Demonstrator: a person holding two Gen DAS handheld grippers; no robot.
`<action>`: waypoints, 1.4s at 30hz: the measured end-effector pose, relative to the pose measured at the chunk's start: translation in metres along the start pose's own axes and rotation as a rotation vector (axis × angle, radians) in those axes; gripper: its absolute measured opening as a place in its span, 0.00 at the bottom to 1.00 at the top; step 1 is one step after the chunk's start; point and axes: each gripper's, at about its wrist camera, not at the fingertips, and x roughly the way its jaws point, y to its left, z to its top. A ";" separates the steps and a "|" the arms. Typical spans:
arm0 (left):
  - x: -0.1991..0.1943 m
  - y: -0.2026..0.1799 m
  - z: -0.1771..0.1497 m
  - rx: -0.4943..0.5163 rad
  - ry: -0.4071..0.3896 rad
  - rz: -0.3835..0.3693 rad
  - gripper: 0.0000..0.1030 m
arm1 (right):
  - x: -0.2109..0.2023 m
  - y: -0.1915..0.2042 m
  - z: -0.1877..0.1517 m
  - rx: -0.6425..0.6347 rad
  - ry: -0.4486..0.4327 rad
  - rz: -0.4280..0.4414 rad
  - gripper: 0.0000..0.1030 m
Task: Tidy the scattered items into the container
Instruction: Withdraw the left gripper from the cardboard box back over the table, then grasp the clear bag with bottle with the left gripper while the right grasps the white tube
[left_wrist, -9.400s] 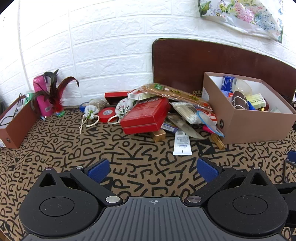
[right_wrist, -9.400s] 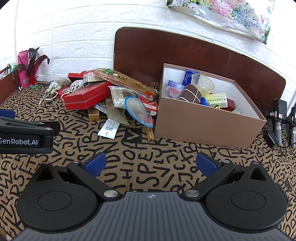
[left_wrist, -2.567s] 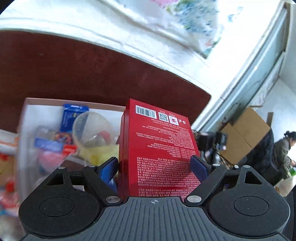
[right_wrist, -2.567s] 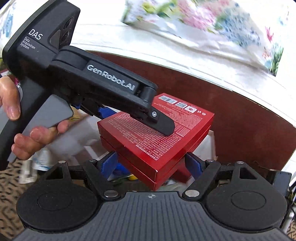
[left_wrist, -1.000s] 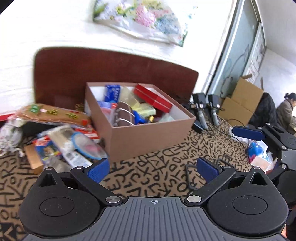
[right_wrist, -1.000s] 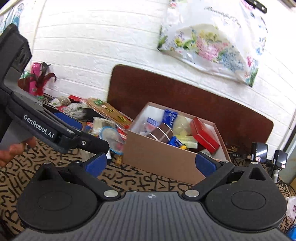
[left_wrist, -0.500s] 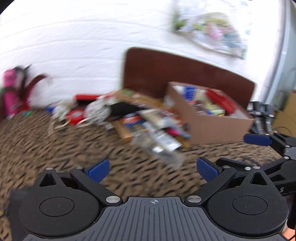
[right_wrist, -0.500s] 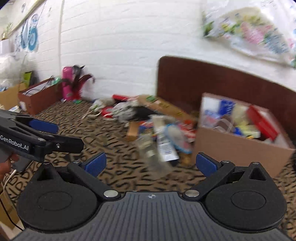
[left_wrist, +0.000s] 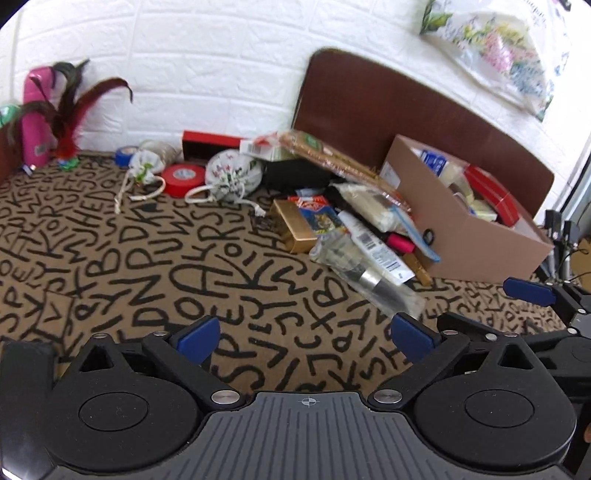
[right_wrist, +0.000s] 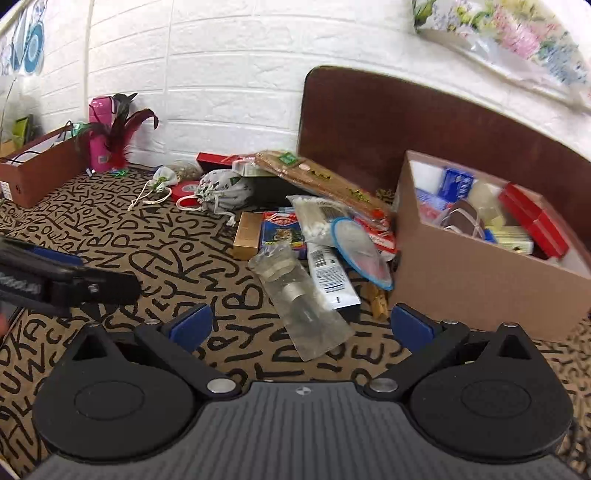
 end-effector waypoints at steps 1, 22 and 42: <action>0.007 0.001 0.002 -0.005 0.008 -0.003 0.99 | 0.007 -0.003 0.000 0.001 0.009 0.015 0.99; 0.102 0.010 0.017 -0.136 0.153 -0.045 0.89 | 0.111 -0.010 -0.006 -0.010 0.199 0.247 0.50; 0.141 -0.022 0.031 -0.067 0.124 0.051 0.67 | 0.140 -0.045 0.008 -0.007 0.100 -0.015 0.59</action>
